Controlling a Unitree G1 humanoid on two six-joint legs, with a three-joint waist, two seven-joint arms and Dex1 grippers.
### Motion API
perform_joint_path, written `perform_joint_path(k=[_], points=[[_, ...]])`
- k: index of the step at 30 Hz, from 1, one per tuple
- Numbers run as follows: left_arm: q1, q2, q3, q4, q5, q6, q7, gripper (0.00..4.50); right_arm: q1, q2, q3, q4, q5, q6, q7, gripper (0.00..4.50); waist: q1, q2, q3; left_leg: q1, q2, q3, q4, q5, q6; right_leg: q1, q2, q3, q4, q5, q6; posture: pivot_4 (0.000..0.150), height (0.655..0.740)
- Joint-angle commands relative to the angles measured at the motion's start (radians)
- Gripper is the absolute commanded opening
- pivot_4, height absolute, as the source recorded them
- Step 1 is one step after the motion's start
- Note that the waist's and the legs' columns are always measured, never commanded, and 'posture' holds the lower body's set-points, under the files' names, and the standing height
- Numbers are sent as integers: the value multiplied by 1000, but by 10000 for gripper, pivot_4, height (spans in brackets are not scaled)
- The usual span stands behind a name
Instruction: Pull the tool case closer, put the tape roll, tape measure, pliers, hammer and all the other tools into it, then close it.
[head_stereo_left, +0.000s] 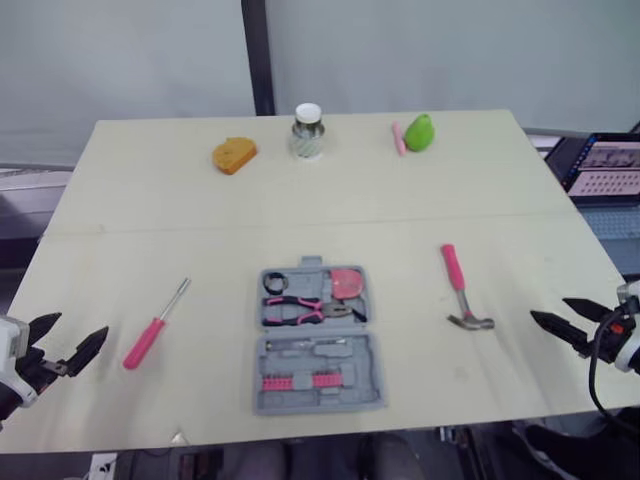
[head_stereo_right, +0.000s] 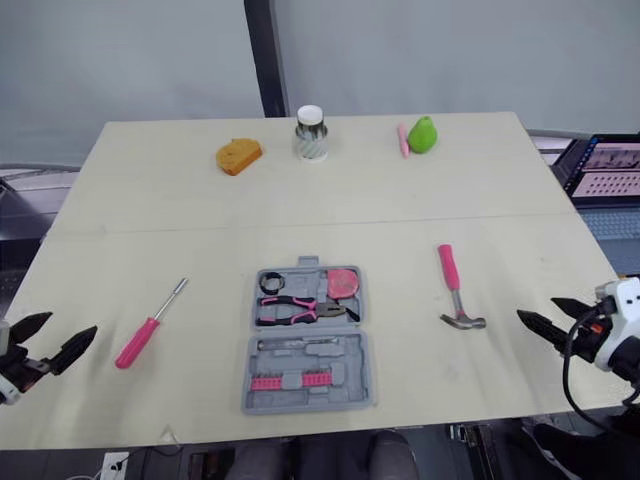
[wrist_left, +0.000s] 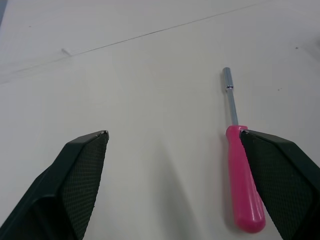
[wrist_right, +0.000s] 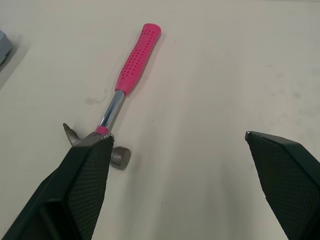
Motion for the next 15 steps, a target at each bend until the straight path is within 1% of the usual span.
perform_joint_path(k=[1, 3, 7, 9, 12, 13, 14, 15], points=[[9, 16, 34, -6, -7, -20, -6, 45000, -15, -19, -6, -9, 9, -17, 21, 44409, 1, 0, 0, 0, 0, 0, 0, 0, 0, 0, 0, 0, 0, 0, 0, 1500, 7400], [23, 7, -4, -57, -4, -23, -27, 45000, -14, -11, 23, -71, 15, 0, 37, 44409, 1, 0, 0, 0, 0, 0, 0, 0, 0, 0, 0, 0, 0, 0, 0, 1500, 7400], [17, 2, -121, -217, -18, 13, -61, 45000, -8, 13, 101, -296, 80, 105, 53, 44409, 1, 0, 0, 0, 0, 0, 0, 0, 0, 0, 0, 0, 0, 0, 0, 1500, 7400], [1, 2, -245, -332, -1, 21, -89, 45000, -21, 26, 208, -482, 107, 168, 42, 44409, 2, 1, 0, 0, 1, -1, 1, 0, 0, 0, 0, 0, 1, 0, 0, 1500, 7400], [-30, 8, -402, -453, 7, 47, -130, 45000, -87, 54, 375, -675, 102, 244, 1, 36311, 1, 1, 0, -1, 0, -2, 0, 0, 0, 0, 0, 0, 1, 0, 0, 1500, 7400], [-39, 13, -441, -474, 10, 52, -144, 45000, -116, 61, 432, -717, 84, 264, -14, 32004, 1, 1, 0, -1, 0, -2, 1, 0, 0, 0, 0, 0, 1, 0, 0, 1500, 7400], [-46, 17, -483, -492, 21, 46, -161, 45000, -146, 70, 495, -755, 65, 279, -20, 25579, 1, 1, 1, -1, 0, -2, 0, 0, 0, 0, 0, 0, 1, 0, 0, 1500, 7400], [-51, 19, -517, -506, 30, 43, -171, 45000, -172, 77, 544, -781, 54, 296, -28, 21688, 0, 1, 1, -1, 0, -2, 0, 0, -1, 0, 0, 0, 1, 0, 0, 1500, 7400]])
